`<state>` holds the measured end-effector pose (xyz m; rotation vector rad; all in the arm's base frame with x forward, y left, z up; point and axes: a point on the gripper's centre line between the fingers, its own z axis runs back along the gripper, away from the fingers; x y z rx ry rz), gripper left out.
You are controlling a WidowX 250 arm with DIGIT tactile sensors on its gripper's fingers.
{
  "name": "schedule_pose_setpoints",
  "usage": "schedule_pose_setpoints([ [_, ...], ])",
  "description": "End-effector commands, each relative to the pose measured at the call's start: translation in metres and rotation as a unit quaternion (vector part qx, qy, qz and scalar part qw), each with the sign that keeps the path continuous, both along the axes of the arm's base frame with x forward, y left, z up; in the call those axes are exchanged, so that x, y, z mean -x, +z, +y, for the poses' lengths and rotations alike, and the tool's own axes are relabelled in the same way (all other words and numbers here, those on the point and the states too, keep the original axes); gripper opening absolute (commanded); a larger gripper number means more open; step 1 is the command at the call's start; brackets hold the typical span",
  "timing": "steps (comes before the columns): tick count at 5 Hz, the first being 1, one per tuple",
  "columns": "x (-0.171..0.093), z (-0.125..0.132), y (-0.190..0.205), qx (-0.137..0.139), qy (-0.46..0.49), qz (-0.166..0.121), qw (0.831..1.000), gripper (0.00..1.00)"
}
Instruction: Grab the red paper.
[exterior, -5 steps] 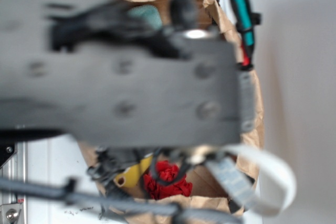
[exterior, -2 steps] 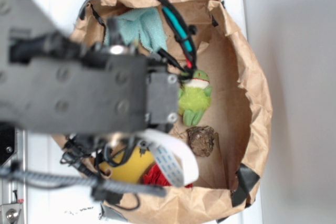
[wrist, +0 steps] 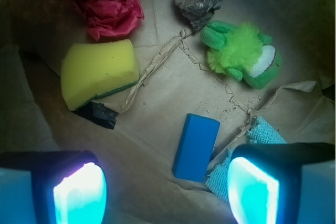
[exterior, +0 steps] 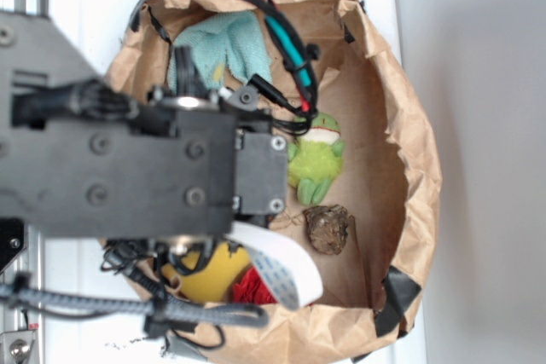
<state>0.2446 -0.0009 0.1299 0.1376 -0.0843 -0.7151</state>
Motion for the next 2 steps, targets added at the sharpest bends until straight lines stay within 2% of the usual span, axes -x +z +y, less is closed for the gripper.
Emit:
schedule_pose_setpoints([
  [1,-0.002,-0.010,0.011,0.000,-0.009,-0.025,1.000,1.00],
  [2,-0.027,-0.011,-0.006,-0.010,-0.050,-0.069,0.996,1.00],
])
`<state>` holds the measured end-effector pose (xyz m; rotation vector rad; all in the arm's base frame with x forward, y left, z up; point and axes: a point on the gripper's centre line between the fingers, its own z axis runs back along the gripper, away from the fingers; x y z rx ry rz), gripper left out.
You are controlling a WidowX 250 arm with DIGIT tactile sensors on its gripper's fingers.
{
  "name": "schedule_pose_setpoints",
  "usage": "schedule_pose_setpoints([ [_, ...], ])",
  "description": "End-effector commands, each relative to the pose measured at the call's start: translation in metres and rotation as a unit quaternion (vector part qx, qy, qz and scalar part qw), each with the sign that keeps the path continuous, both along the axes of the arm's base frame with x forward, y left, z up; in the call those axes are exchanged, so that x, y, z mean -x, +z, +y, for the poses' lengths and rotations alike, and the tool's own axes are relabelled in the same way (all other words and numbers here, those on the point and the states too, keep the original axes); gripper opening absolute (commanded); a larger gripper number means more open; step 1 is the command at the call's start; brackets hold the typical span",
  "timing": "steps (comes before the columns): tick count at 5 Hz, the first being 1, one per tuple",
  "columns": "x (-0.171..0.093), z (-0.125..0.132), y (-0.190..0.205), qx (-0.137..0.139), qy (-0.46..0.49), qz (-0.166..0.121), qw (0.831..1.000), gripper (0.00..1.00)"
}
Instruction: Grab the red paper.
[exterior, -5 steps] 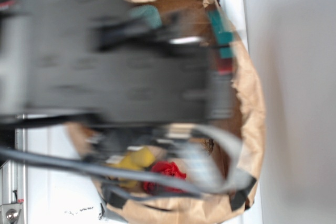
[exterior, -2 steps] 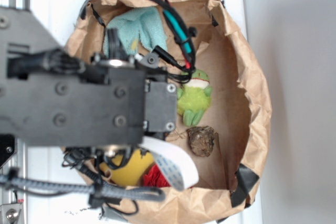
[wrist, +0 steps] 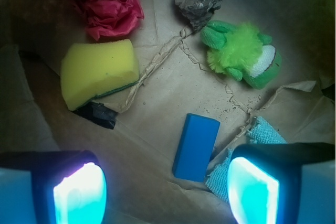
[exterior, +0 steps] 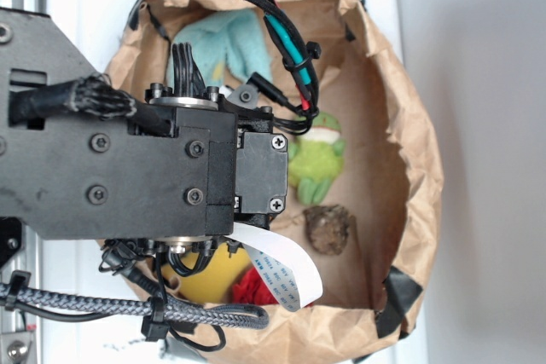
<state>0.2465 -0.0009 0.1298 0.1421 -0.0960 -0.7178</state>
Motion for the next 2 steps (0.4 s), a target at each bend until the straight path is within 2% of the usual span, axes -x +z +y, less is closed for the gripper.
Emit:
schedule_pose_setpoints([
  [1,-0.048,-0.011,-0.010,-0.009,-0.053,-0.071,0.996,1.00],
  [2,-0.065,-0.007,-0.015,-0.004,-0.065,-0.063,0.996,1.00],
])
